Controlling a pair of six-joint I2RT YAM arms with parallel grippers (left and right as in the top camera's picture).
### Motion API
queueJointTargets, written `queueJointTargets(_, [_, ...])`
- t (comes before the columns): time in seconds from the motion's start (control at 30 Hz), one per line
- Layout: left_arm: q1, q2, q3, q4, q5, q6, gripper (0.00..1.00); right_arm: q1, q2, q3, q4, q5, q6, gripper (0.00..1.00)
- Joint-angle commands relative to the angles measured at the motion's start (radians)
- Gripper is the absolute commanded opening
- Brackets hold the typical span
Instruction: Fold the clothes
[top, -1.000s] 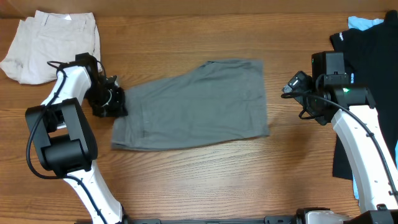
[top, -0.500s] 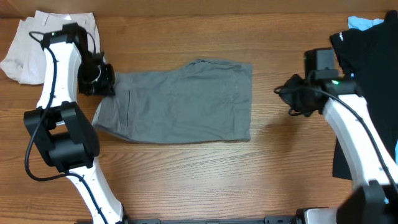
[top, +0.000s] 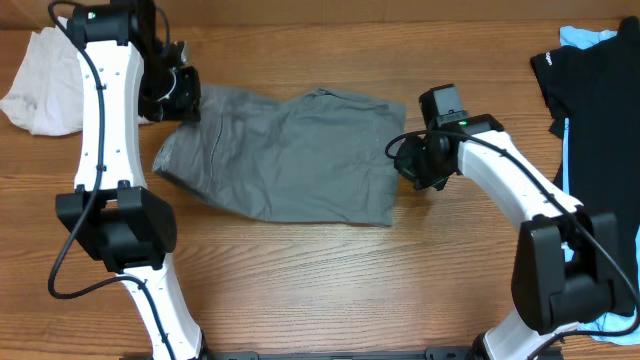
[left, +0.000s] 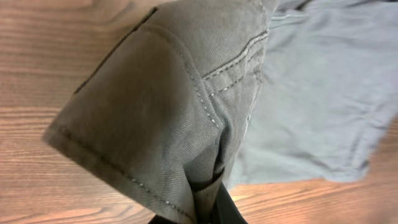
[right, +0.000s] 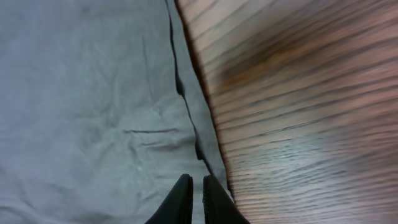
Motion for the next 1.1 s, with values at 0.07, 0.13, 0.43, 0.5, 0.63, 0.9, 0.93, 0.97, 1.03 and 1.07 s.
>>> queueJointTargets(0.07, [-0.043,0.003,0.155,-0.046,0.035,-0.054,0.04,0.003,0.027,0.000,0.016,-0.013,-0.006,0.11])
queueJointTargets(0.13, [-0.048,0.003,0.177,-0.046,0.035,-0.081,0.04,0.005,0.031,0.000,0.018,-0.015,-0.006,0.11])
queueJointTargets(0.43, [-0.060,0.003,0.180,-0.046,0.099,-0.210,0.04,0.048,0.035,0.000,0.068,-0.028,-0.006,0.15])
queueJointTargets(0.5, [-0.068,0.003,0.180,-0.046,0.101,-0.230,0.04,0.053,0.035,0.000,0.083,-0.028,-0.006,0.15])
queueJointTargets(0.63, [-0.097,0.003,0.180,-0.043,0.208,-0.249,0.04,0.054,0.036,0.000,0.097,-0.028,-0.001,0.10])
queueJointTargets(0.9, [-0.196,0.003,0.181,-0.012,0.245,-0.249,0.04,0.054,0.036,0.000,0.101,-0.020,-0.002,0.04])
queueJointTargets(0.93, [-0.214,0.003,0.181,-0.004,0.248,-0.249,0.04,0.054,0.036,0.000,0.102,-0.019,-0.002,0.04])
queueJointTargets(0.97, [-0.238,0.003,0.181,0.008,0.251,-0.249,0.04,0.054,0.039,0.000,0.104,-0.011,0.001,0.04])
queueJointTargets(1.03, [-0.266,0.003,0.181,0.031,0.257,-0.259,0.04,0.054,0.045,0.000,0.105,-0.010,0.004,0.04])
queueJointTargets(1.07, [-0.297,0.003,0.181,0.064,0.274,-0.280,0.04,0.054,0.056,0.000,0.104,-0.010,0.006,0.04])
